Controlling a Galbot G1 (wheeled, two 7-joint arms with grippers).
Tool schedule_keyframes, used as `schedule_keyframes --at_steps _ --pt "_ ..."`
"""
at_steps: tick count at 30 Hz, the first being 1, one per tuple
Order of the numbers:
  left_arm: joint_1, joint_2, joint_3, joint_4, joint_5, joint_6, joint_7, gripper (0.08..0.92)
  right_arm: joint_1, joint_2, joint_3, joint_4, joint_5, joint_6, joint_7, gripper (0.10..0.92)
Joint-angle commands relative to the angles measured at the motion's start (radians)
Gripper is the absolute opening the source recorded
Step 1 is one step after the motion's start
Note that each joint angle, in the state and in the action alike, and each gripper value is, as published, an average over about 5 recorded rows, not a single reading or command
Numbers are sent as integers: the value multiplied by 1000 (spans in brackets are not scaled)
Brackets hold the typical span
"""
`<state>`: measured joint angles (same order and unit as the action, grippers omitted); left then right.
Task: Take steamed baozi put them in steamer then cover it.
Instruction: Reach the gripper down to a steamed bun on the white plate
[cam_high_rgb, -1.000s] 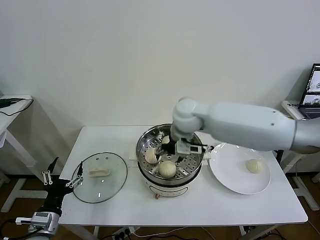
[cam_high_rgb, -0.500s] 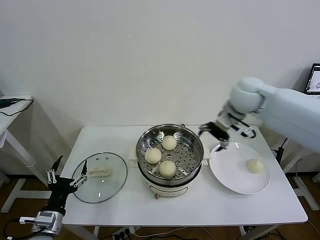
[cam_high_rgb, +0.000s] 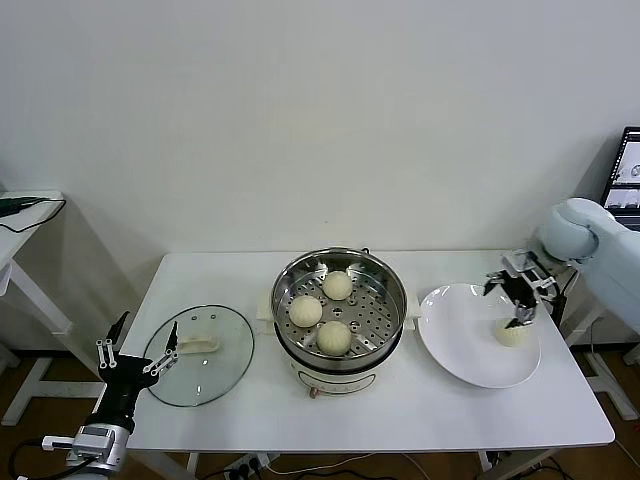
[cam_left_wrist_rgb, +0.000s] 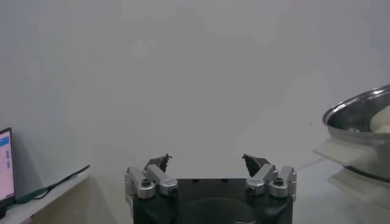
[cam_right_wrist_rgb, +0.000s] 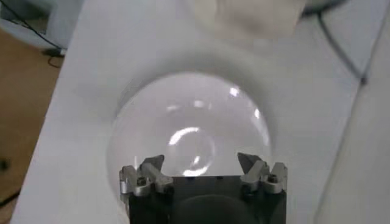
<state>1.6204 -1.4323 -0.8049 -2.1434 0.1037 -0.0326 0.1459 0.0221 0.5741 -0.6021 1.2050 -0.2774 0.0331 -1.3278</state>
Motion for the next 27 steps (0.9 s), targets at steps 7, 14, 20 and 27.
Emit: schedule_keyframes --at_steps 7,14,20,27 --pt "-1 -2 -1 4 2 -1 -1 823 -225 104 285 -250 -224 12 54 823" --pt "-4 -1 -1 12 3 -1 -1 823 -245 154 322 -301 -262 33 103 823" --pt "-6 -3 1 20 6 -3 -1 823 -247 184 337 -337 -287 47 130 823" --pt "-8 -2 1 24 6 -3 0 823 -253 209 342 -354 -307 51 137 823"
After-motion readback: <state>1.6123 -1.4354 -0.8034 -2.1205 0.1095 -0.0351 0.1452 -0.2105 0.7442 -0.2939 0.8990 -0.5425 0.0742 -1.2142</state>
